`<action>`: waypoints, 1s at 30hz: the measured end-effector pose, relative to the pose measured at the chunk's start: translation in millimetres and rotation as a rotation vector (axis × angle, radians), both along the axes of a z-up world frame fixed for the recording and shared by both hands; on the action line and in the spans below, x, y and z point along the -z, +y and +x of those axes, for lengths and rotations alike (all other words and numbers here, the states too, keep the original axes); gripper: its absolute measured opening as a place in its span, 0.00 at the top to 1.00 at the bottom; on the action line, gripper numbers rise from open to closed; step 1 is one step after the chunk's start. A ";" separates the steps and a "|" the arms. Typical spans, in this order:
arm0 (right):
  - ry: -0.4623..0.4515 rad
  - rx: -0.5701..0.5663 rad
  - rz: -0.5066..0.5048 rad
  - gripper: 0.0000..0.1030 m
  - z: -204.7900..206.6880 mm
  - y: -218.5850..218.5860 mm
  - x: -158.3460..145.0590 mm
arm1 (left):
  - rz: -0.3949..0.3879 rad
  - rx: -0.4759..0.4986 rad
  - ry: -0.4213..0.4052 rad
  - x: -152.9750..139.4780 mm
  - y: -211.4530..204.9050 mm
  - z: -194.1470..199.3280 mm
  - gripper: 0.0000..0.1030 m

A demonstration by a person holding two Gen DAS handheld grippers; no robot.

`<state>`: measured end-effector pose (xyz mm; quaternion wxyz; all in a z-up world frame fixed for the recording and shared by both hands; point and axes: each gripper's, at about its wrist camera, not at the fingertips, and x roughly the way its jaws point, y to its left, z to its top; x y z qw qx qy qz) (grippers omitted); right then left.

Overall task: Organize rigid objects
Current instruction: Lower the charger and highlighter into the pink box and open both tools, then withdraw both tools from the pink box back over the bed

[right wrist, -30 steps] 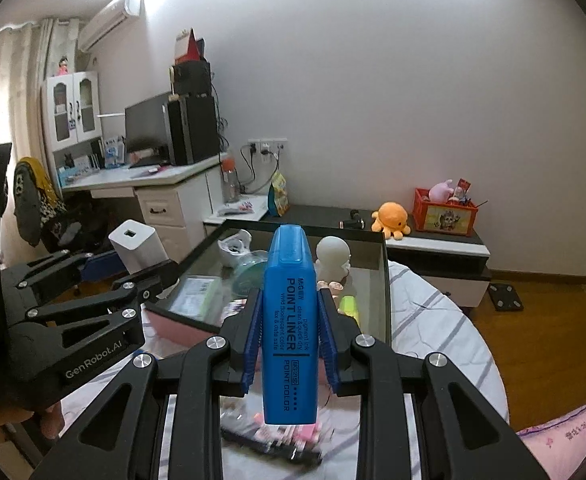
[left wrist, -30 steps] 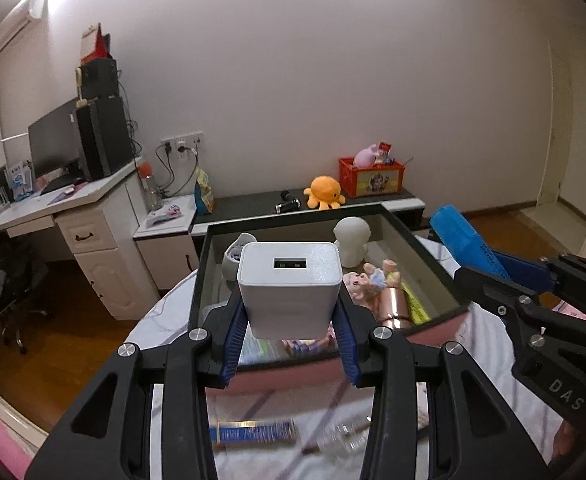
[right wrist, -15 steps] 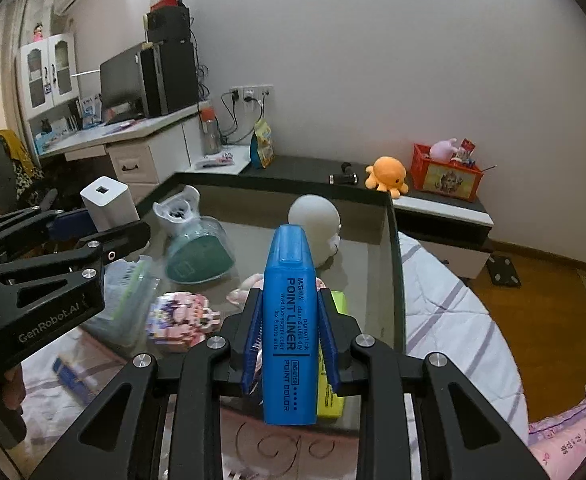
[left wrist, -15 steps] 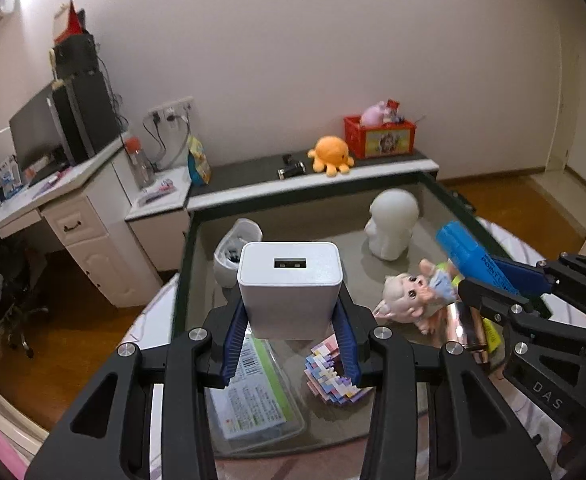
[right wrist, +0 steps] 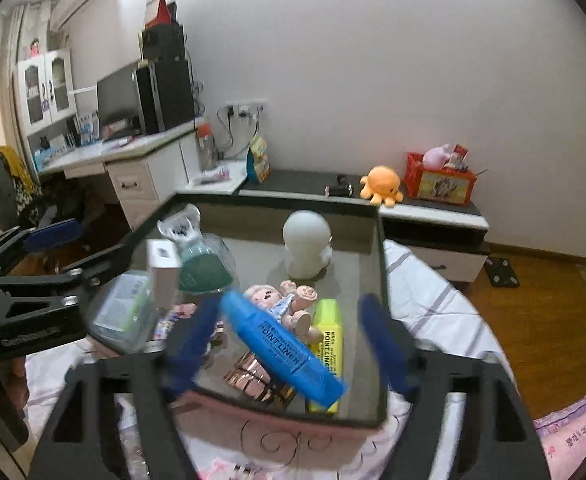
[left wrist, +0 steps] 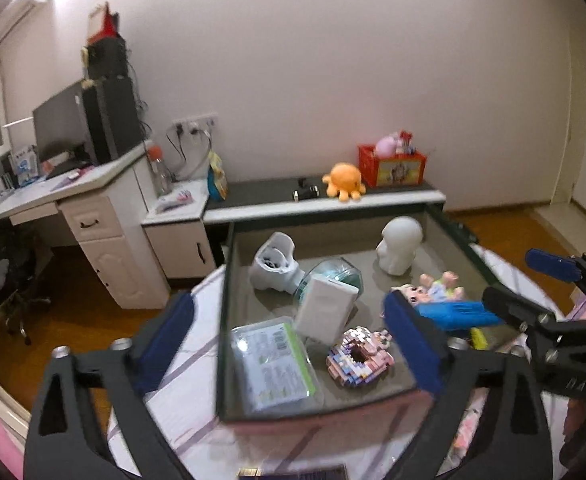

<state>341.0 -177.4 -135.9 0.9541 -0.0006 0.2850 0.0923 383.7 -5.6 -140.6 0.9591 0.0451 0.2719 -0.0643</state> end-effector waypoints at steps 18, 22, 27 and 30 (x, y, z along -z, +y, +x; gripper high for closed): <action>-0.248 0.011 0.056 0.00 -183.1 -0.8 -62.7 | -0.013 -0.033 -0.222 -45.5 -2.0 -199.0 0.00; -0.256 0.041 0.063 0.00 -207.6 -3.1 -60.4 | -0.009 -0.036 -0.235 -43.8 -4.4 -226.4 0.00; -0.248 0.060 0.085 0.00 -229.8 -7.5 -54.5 | 0.000 -0.018 -0.226 -41.0 -5.6 -241.6 0.00; -0.239 0.072 0.081 0.00 -231.9 -9.6 -52.6 | 0.006 -0.020 -0.218 -38.9 -5.1 -244.3 0.00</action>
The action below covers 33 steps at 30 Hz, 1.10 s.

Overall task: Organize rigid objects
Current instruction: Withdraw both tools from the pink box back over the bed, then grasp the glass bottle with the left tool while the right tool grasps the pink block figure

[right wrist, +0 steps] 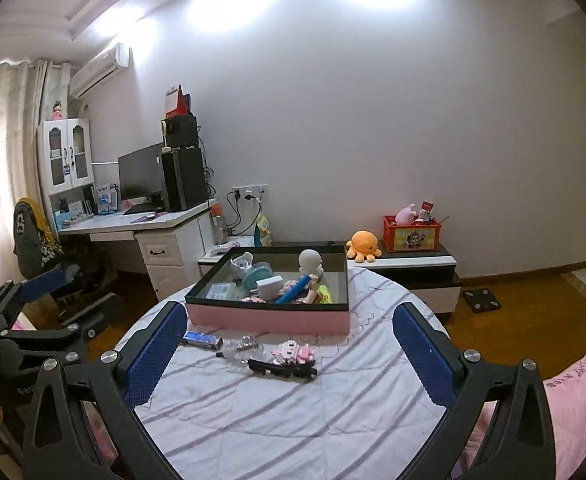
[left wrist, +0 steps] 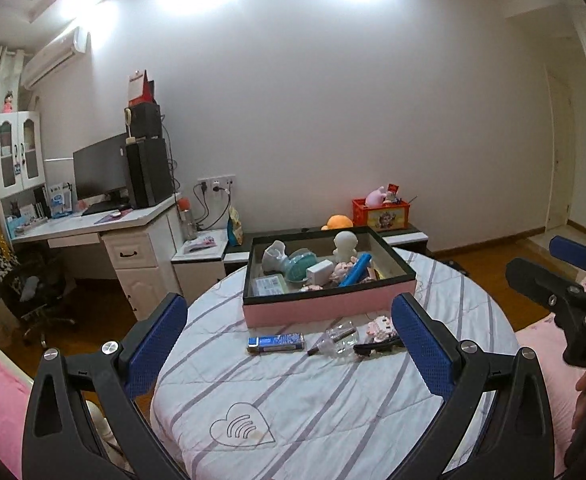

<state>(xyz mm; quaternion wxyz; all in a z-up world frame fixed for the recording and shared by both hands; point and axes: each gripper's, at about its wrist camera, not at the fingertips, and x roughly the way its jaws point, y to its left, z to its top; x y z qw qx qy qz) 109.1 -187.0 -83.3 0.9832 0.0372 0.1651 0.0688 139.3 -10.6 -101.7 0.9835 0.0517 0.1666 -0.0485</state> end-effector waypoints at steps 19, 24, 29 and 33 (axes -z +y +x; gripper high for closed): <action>0.312 0.013 -0.026 0.00 91.5 7.7 90.6 | -0.006 -0.092 0.276 84.0 39.9 65.9 0.00; 0.402 0.012 -0.044 0.00 139.2 15.7 113.9 | -0.015 -0.080 0.333 101.2 42.5 83.3 0.00; 0.496 -0.014 -0.089 0.00 172.7 27.2 133.4 | 0.008 -0.080 0.372 112.8 41.1 98.0 0.00; 0.538 -0.044 -0.089 0.05 186.1 27.7 143.5 | -0.005 -0.059 0.389 116.1 37.5 107.1 0.00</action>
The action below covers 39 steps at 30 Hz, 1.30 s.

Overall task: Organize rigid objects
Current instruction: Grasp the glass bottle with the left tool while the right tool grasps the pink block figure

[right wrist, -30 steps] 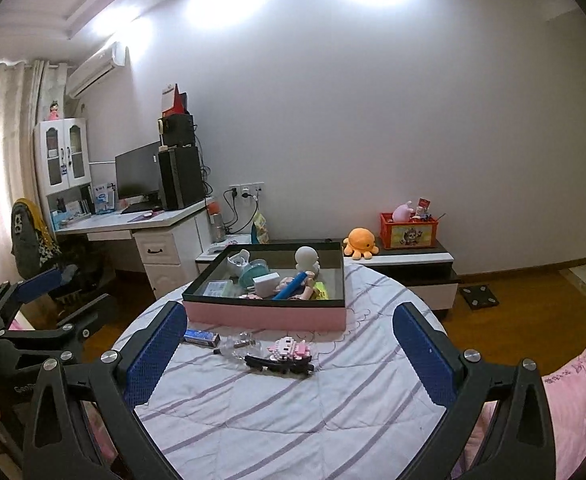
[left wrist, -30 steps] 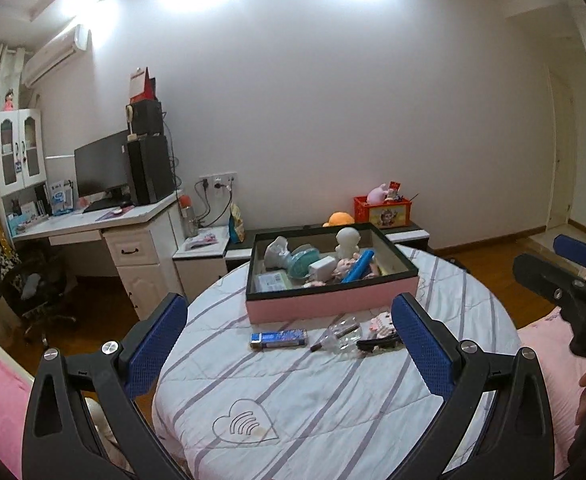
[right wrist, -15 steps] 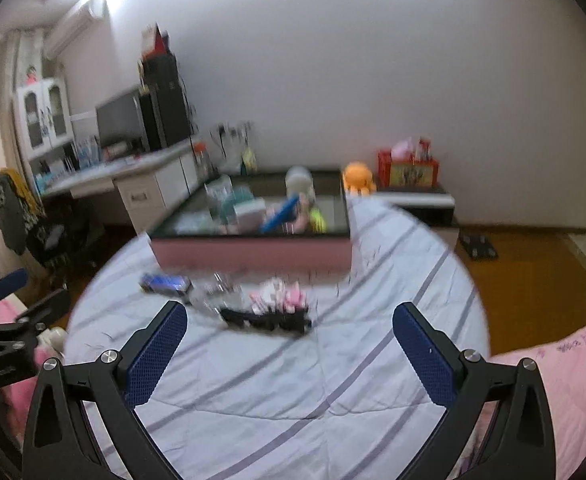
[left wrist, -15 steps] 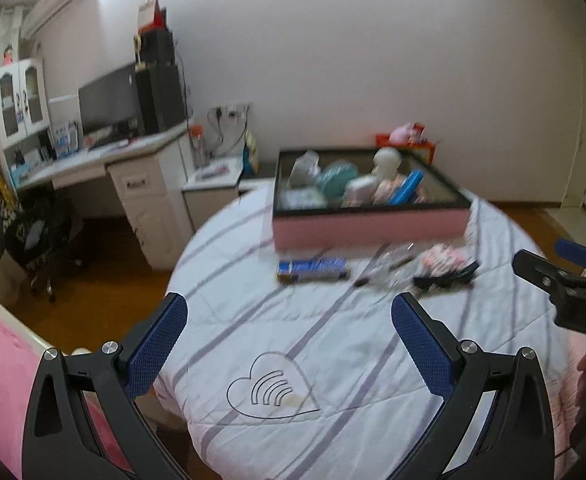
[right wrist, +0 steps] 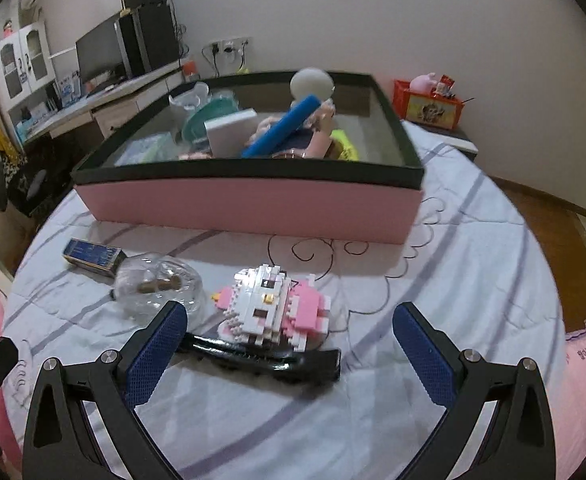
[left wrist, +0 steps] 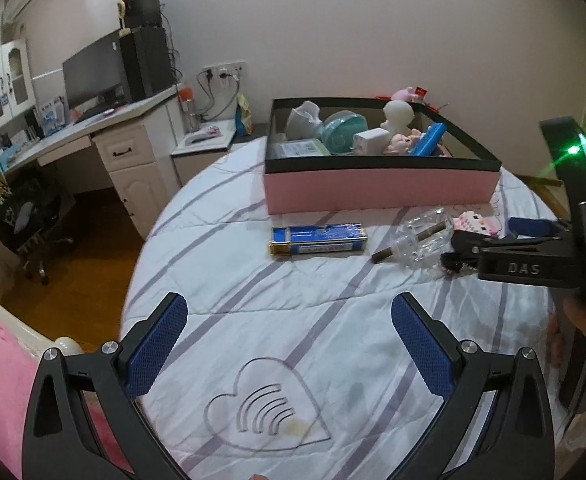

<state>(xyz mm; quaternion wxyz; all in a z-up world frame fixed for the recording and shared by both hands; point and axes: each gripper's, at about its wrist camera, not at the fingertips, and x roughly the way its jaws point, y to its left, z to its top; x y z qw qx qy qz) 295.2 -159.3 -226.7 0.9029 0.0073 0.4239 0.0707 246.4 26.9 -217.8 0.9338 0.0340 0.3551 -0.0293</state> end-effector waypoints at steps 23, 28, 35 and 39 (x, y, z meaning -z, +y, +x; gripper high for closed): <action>-0.034 0.034 0.101 0.40 -30.5 -81.3 1.6 | -0.164 -0.079 0.207 38.2 -81.6 86.8 0.00; -0.037 0.030 0.128 0.40 -30.2 -85.0 2.8 | -0.168 -0.083 0.191 38.5 -83.3 95.0 0.05; -0.041 0.026 0.115 0.41 -30.7 -83.1 2.3 | -0.172 0.005 0.165 34.3 -80.1 88.0 0.27; -0.059 0.023 0.113 0.41 -40.5 -78.9 -0.2 | -0.200 0.033 0.139 29.0 -67.9 67.9 0.27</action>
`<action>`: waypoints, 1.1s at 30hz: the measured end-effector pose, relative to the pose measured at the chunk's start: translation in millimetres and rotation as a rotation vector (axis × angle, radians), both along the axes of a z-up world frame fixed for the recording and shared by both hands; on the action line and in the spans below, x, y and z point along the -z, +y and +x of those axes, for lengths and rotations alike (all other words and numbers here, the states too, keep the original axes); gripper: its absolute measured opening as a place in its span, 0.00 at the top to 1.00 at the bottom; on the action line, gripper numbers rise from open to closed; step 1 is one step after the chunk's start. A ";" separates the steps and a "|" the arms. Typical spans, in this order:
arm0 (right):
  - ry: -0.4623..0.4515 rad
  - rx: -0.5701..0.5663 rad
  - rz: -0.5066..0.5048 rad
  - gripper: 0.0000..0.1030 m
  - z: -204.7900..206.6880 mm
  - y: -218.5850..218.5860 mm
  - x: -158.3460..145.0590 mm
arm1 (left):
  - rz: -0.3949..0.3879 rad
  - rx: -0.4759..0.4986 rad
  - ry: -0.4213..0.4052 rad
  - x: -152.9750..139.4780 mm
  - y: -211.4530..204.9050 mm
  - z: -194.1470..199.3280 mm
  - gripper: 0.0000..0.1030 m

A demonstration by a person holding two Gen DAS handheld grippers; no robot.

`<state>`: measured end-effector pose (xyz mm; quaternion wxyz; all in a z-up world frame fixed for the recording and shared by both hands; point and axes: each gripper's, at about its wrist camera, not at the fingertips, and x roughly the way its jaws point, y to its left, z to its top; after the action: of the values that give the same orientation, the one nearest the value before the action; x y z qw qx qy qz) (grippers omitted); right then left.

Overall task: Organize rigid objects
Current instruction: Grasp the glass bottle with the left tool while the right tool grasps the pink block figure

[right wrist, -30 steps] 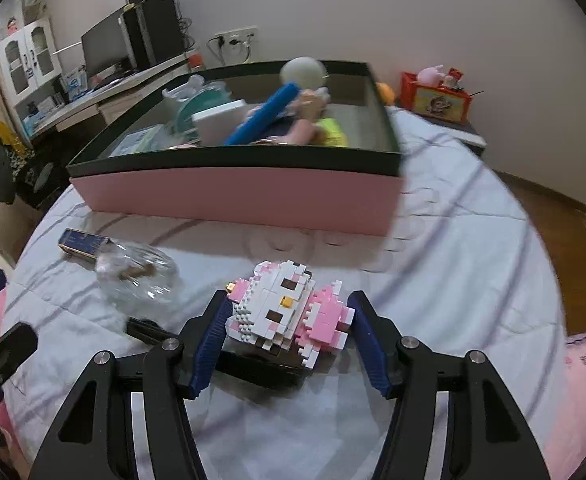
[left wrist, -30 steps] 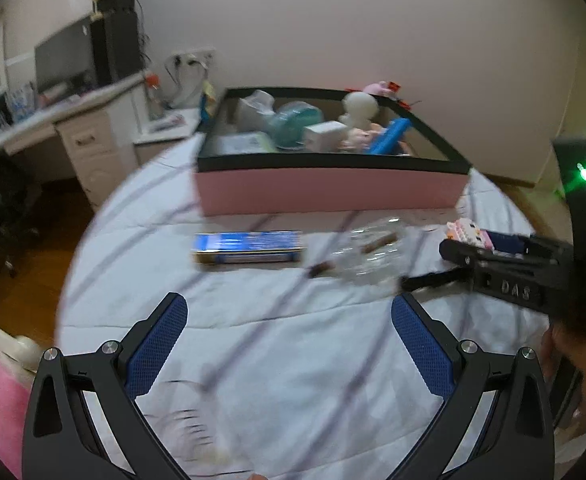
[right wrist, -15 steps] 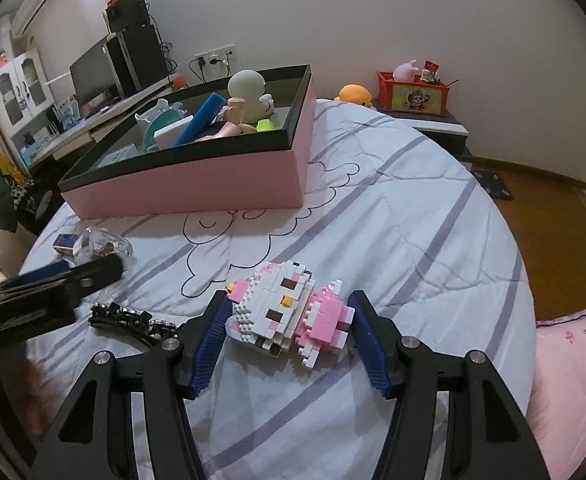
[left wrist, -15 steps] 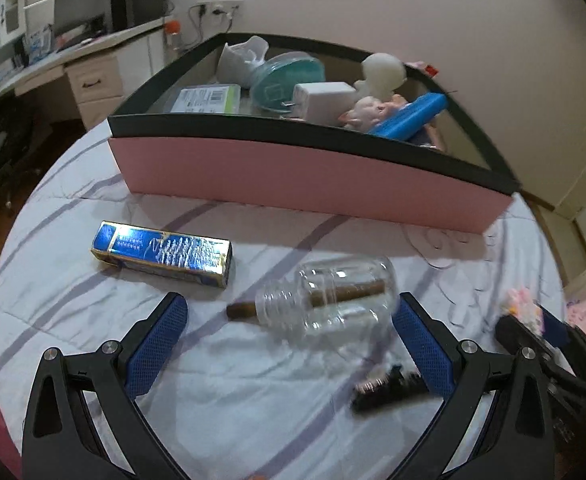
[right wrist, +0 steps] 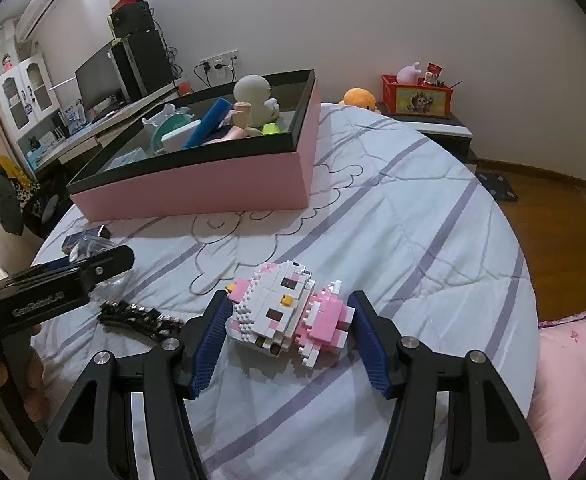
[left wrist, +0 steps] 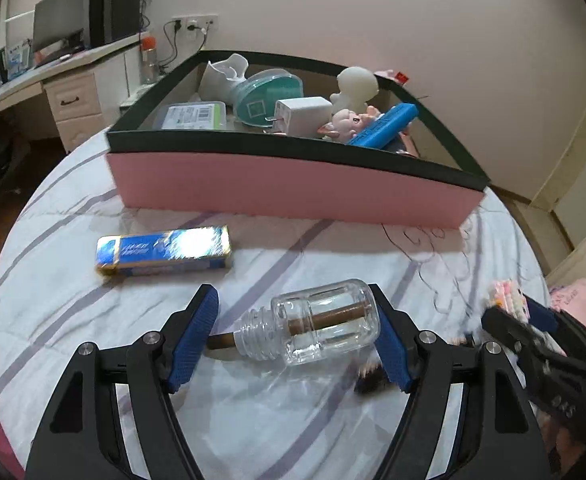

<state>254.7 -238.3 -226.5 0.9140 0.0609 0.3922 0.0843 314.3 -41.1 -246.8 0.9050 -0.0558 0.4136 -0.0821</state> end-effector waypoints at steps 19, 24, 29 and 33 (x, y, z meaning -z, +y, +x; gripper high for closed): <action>-0.048 -0.088 -0.025 0.40 -53.5 58.6 -14.7 | 0.030 0.097 -0.041 9.2 48.0 -89.5 0.08; -0.035 -0.080 -0.022 0.40 -57.4 57.5 -10.1 | -0.071 0.052 -0.058 3.5 61.0 -91.9 0.04; -0.029 -0.064 -0.018 0.40 -58.1 53.5 -9.5 | -0.094 -0.005 -0.076 -5.6 50.6 -77.8 0.02; -0.017 -0.064 -0.019 0.40 -56.7 49.9 -7.4 | -0.058 -0.074 -0.041 -2.3 46.9 -64.9 0.01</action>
<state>198.0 -188.4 -219.1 0.9147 0.0391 0.3869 0.1101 249.4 5.8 -244.4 0.9137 -0.0953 0.3901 -0.0617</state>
